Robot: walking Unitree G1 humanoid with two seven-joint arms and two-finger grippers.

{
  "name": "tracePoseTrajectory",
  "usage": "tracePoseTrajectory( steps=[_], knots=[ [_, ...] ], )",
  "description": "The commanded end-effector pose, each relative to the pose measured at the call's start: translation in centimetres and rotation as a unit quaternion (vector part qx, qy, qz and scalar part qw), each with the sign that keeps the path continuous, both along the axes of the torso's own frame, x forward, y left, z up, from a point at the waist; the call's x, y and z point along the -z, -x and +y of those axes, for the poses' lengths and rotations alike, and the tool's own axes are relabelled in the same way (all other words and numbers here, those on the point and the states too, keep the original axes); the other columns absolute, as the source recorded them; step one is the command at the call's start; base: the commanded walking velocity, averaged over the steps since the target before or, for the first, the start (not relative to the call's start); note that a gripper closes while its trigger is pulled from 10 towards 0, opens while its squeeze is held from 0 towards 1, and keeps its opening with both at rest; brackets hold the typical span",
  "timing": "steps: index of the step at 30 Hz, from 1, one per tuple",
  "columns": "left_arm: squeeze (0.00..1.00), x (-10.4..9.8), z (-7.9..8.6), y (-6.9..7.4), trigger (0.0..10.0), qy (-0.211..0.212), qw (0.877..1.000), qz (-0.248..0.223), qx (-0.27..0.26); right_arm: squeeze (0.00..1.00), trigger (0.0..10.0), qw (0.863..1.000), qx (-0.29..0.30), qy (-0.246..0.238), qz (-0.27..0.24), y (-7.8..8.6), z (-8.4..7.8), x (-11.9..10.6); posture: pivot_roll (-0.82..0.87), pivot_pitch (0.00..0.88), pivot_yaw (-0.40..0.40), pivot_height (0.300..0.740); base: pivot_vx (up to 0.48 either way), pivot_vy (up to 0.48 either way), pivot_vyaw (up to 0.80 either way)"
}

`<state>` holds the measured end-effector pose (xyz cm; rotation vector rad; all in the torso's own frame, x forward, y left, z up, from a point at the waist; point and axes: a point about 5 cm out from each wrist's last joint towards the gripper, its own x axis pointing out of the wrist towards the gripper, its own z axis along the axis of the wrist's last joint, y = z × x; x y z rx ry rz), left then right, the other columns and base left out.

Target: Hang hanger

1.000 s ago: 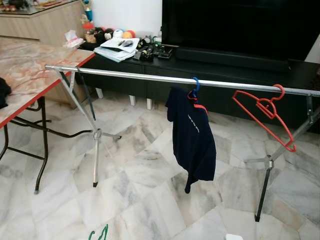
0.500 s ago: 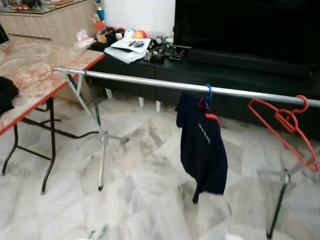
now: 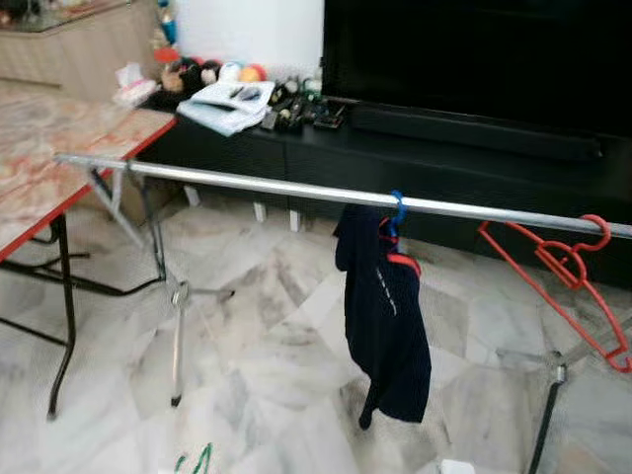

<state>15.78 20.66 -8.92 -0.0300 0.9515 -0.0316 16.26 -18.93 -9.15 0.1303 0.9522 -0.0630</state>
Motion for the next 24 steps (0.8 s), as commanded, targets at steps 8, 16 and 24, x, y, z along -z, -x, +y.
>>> tracePoseTrajectory(
  steps=[8,16,24],
  knots=[
    [0.0,0.11,1.26,0.79,10.0,-0.017,1.0,0.015,-0.003,0.0,10.0,1.0,-0.004,-0.014,-0.002,-0.19,1.01,0.03,-0.04,0.073,0.016,0.721,0.31,0.0,0.0],
    [0.0,0.1,1.24,0.78,10.0,-0.011,1.0,0.014,-0.002,0.0,10.0,1.0,-0.006,-0.008,0.0,-0.12,0.92,0.06,-0.04,0.076,0.017,0.721,0.317,0.0,0.0],
    [0.0,-0.06,1.55,0.64,10.0,-0.017,1.0,0.009,0.007,0.0,10.0,1.0,-0.006,-0.008,0.002,-0.03,0.93,0.11,-0.03,0.078,0.016,0.721,0.323,0.0,0.0]
  ],
)
